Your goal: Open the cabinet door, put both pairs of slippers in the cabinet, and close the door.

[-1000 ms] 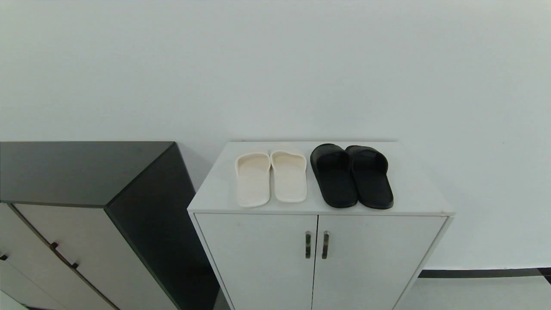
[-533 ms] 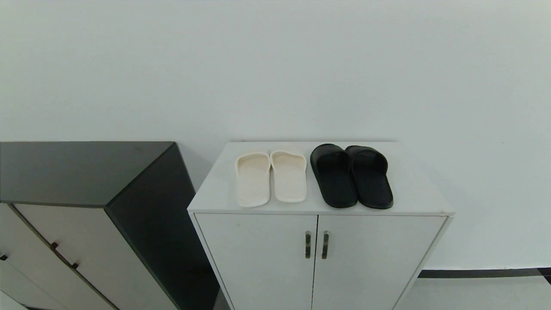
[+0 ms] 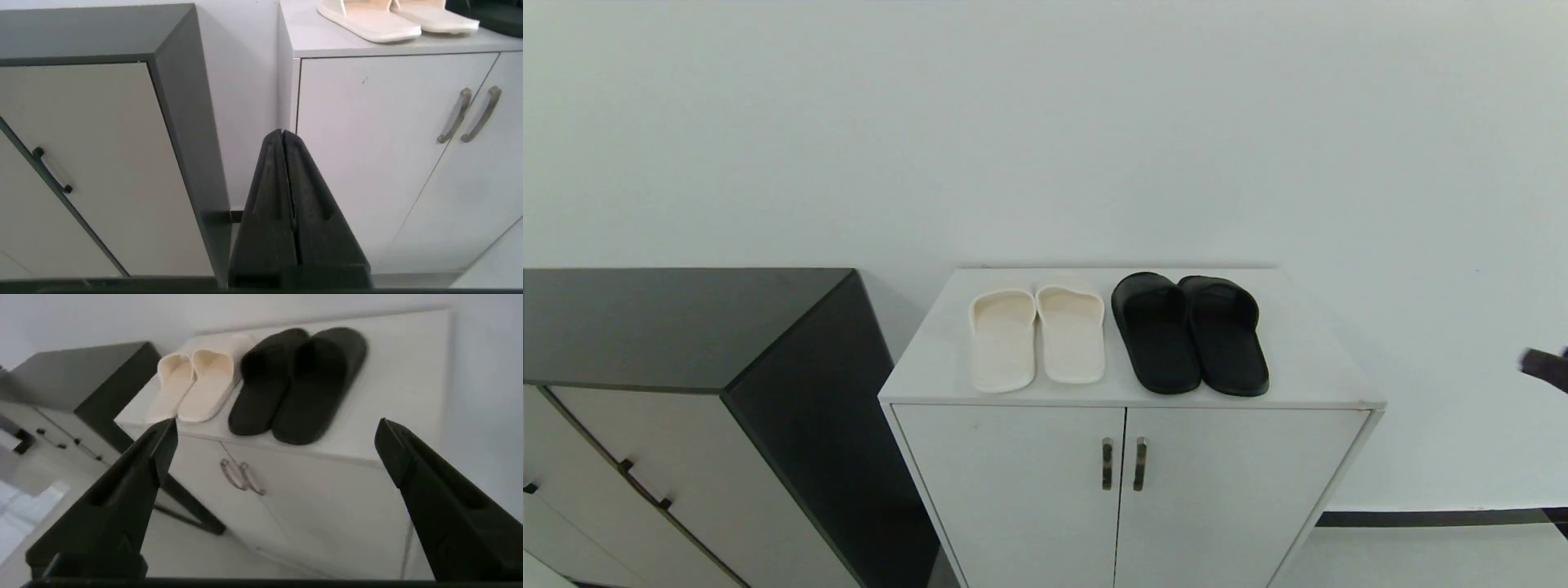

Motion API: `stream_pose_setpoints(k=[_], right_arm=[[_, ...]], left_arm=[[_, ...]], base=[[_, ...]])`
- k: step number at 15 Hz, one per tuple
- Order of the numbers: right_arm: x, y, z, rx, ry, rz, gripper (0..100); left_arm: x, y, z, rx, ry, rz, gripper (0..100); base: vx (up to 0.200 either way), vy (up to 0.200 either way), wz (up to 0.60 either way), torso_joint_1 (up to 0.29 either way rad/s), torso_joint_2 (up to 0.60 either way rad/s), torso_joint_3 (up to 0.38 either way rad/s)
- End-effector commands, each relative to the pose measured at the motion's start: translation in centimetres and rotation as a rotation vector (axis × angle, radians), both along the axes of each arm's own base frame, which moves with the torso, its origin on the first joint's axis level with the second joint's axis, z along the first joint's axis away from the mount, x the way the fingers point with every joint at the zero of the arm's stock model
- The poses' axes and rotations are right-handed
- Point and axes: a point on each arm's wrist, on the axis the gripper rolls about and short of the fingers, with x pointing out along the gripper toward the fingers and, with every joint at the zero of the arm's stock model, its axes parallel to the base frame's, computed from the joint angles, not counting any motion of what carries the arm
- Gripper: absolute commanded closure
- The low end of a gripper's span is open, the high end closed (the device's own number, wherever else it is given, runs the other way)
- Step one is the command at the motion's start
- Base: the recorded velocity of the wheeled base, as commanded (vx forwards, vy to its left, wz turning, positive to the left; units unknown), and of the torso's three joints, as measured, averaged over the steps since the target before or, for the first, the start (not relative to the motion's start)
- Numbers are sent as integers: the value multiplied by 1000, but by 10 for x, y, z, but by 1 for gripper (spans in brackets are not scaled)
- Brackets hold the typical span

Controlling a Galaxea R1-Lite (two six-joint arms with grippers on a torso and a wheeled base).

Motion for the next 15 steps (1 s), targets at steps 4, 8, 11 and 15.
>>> stream_pose_setpoints(k=[4,8,11,15], right_arm=[[104,101,-4,-70,109,59,0],[155,150,-12,-123,100,-153,0],[177,174,-26,-151,109,-213,0],[197,185,-44,-173,114,-280,0]], left_arm=[[0,0,0,-4,1,0,100],[0,0,0,-5,1,0,100],[0,0,0,-5,1,0,100],[0,0,0,-5,1,0,100]], base=[[0,0,0,0,0,0],[0,0,0,0,0,0],[0,0,0,0,0,0],[0,0,0,0,0,0]])
